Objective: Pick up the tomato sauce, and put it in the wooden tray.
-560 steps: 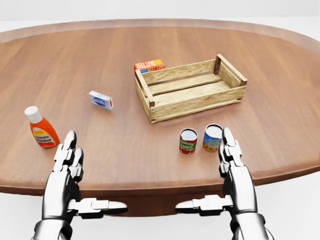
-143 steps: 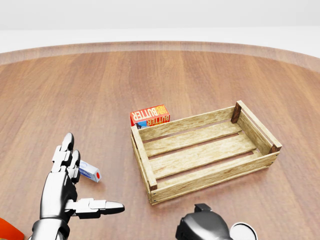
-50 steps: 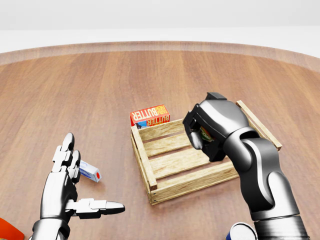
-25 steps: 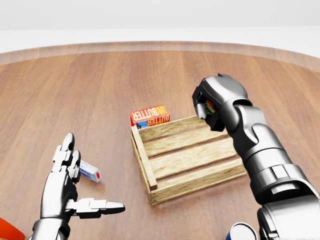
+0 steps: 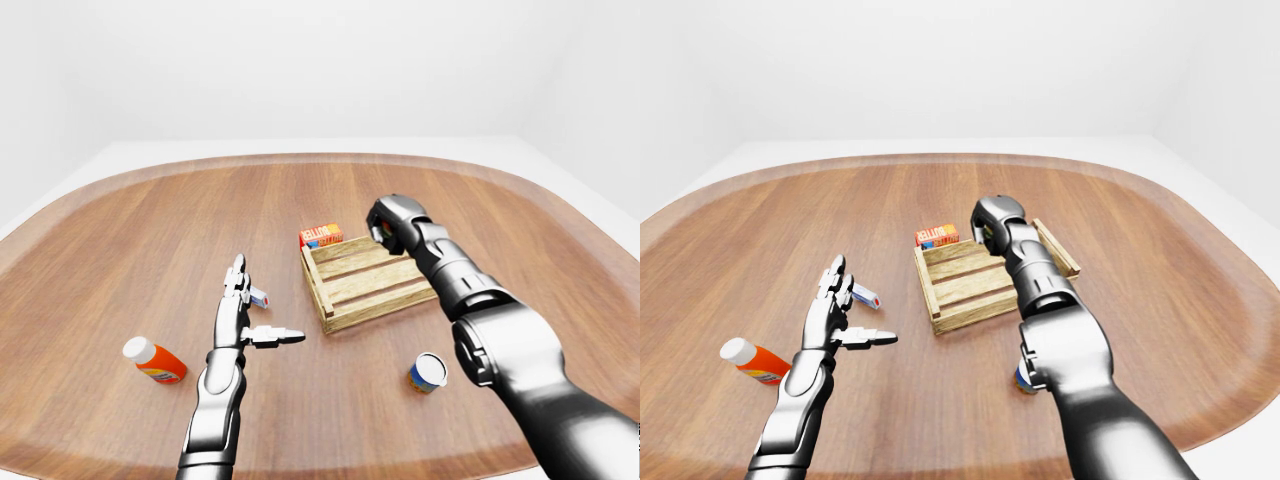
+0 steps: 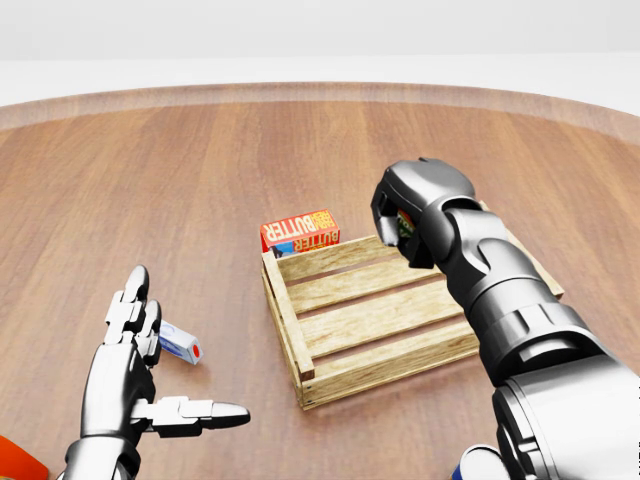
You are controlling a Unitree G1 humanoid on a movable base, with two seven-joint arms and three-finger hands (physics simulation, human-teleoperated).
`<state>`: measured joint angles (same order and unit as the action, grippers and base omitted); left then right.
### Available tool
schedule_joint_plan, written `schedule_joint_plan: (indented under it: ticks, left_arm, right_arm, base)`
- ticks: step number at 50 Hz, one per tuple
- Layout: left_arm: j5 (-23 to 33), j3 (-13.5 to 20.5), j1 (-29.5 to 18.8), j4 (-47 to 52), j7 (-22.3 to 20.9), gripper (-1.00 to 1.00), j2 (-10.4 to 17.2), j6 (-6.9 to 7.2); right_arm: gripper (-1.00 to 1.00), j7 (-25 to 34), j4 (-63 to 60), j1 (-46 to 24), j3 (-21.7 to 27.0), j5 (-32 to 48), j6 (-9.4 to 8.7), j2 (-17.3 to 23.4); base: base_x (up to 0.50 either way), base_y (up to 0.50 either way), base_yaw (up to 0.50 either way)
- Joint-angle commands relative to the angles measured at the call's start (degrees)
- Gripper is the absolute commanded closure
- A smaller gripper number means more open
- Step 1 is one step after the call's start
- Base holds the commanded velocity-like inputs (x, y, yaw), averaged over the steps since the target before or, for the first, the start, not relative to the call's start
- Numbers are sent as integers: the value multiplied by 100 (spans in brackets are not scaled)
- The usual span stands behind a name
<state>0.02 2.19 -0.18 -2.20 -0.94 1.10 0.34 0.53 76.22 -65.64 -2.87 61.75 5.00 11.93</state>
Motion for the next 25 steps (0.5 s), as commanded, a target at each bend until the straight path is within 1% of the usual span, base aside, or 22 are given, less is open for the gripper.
schedule_joint_plan:
  ticks: [1, 10, 15, 25]
  left_arm:
    - [-8, -2, 12, 12, -9, -100, -1, -9]
    - [-8, -3, 12, 23, -7, -100, -2, 3]
    - [-19, -1, 10, 31, -8, -100, -5, 18]
    - [-25, -2, 16, 36, -8, -100, -7, 18]
  right_arm:
    - [100, 85, 204, -14, 35, 298, 0, -128]
    - [100, -71, 253, 111, 62, 624, 0, -83]
    - [100, 71, 253, 175, 80, 725, 0, -13]
    - [100, 112, 256, 202, 96, 827, 0, 28]
  base:
    - [0, 0, 0]
    - [0, 0, 0]
    - [0, 0, 0]
    - [0, 0, 0]
